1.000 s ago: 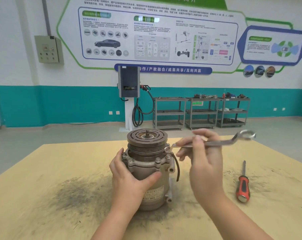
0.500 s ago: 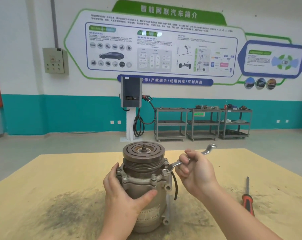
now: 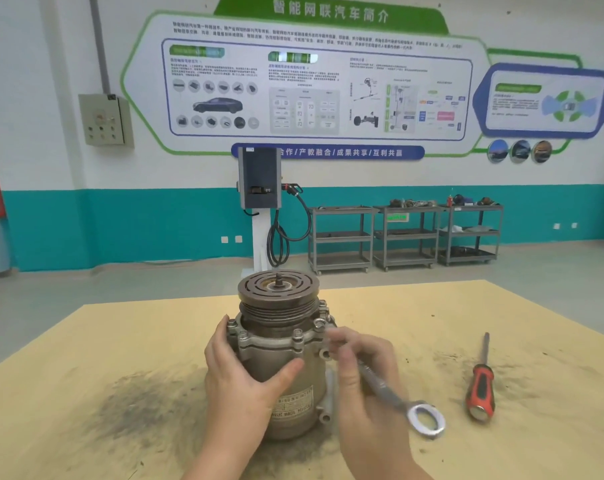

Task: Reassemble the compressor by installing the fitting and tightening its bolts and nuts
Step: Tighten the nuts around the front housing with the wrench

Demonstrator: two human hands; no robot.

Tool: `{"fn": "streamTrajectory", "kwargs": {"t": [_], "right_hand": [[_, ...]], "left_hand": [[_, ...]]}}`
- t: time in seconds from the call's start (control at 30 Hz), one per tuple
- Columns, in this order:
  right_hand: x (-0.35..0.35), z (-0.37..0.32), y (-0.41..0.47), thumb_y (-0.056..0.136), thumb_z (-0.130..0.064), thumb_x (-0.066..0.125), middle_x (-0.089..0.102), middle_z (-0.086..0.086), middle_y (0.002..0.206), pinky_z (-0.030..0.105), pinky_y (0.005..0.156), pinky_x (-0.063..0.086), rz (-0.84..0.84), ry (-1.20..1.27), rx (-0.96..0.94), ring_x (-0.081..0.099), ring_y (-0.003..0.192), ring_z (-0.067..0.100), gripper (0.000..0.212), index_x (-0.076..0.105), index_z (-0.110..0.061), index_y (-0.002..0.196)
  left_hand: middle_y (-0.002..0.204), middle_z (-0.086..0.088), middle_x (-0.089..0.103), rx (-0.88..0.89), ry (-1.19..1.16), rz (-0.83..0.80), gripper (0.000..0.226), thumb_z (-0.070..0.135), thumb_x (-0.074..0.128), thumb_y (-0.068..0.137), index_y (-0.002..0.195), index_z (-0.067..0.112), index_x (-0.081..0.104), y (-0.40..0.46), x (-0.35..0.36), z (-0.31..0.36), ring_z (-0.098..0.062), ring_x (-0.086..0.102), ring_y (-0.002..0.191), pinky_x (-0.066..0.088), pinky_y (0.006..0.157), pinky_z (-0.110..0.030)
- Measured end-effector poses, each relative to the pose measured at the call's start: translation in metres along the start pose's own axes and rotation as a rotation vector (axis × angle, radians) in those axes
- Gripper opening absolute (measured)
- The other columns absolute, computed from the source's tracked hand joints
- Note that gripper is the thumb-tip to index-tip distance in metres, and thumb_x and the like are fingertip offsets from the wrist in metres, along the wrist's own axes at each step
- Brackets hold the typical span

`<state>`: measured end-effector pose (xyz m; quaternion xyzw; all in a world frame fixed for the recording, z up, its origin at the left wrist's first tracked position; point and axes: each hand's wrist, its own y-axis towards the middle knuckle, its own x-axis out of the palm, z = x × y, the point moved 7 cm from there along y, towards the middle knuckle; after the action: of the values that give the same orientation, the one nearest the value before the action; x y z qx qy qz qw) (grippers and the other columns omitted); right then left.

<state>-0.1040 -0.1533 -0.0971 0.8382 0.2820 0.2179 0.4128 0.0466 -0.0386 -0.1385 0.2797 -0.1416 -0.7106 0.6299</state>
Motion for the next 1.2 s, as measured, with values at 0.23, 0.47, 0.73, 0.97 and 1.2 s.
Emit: {"fn": "streamTrajectory", "kwargs": {"t": [0.23,0.47,0.73,0.97,1.2], "right_hand": [[0.049,-0.026,0.007,0.084,-0.035,0.060,0.066,-0.009,0.098,0.015,0.079,0.044,-0.319,-0.429,-0.258,0.056,0.092,0.006,0.018,0.066,-0.018,0.086],[0.038,-0.049,0.038,0.086,-0.028,0.052,0.067,-0.009,0.089,0.019,0.073,0.048,-0.284,-0.315,-0.247,0.062,0.084,0.008,0.022,0.067,-0.013,0.089],[-0.009,0.027,0.070,0.095,0.005,0.030,0.067,0.011,0.065,0.027,0.052,0.046,0.133,0.521,0.564,0.055,0.049,0.017,0.027,0.046,-0.015,0.105],[-0.003,0.065,0.065,0.095,-0.002,0.032,0.061,0.008,0.059,0.023,0.045,0.046,0.155,0.683,0.763,0.051,0.045,0.015,0.018,0.048,-0.007,0.102],[-0.007,0.078,0.063,0.096,-0.001,0.032,0.059,0.007,0.060,0.024,0.049,0.047,0.207,0.720,0.706,0.053,0.048,0.017,0.016,0.044,-0.009,0.088]], "left_hand": [[0.135,-0.032,0.047,-0.182,0.025,0.017,0.075,0.041,0.031,0.086,0.138,-0.012,0.039,-0.014,0.012,0.027,-0.048,0.049,0.124,0.037,0.106,-0.040],[0.150,-0.016,0.034,-0.119,0.182,0.123,0.116,0.077,0.051,0.061,0.146,0.000,0.033,-0.013,0.008,0.017,-0.034,0.033,0.139,0.031,0.109,-0.049],[0.147,-0.003,0.030,-0.080,0.120,-0.006,0.113,0.045,0.084,0.061,0.149,0.015,0.020,0.013,0.011,0.001,-0.025,0.034,0.136,0.029,0.113,-0.049],[0.142,-0.002,0.030,-0.103,0.110,-0.004,0.123,0.070,0.066,0.044,0.146,0.016,0.021,0.016,0.018,0.001,-0.024,0.037,0.132,0.032,0.111,-0.047],[0.148,0.002,0.022,-0.119,0.144,-0.028,0.118,0.062,0.073,0.054,0.147,0.022,0.012,0.027,0.031,-0.005,-0.023,0.034,0.136,0.029,0.114,-0.045]]}}
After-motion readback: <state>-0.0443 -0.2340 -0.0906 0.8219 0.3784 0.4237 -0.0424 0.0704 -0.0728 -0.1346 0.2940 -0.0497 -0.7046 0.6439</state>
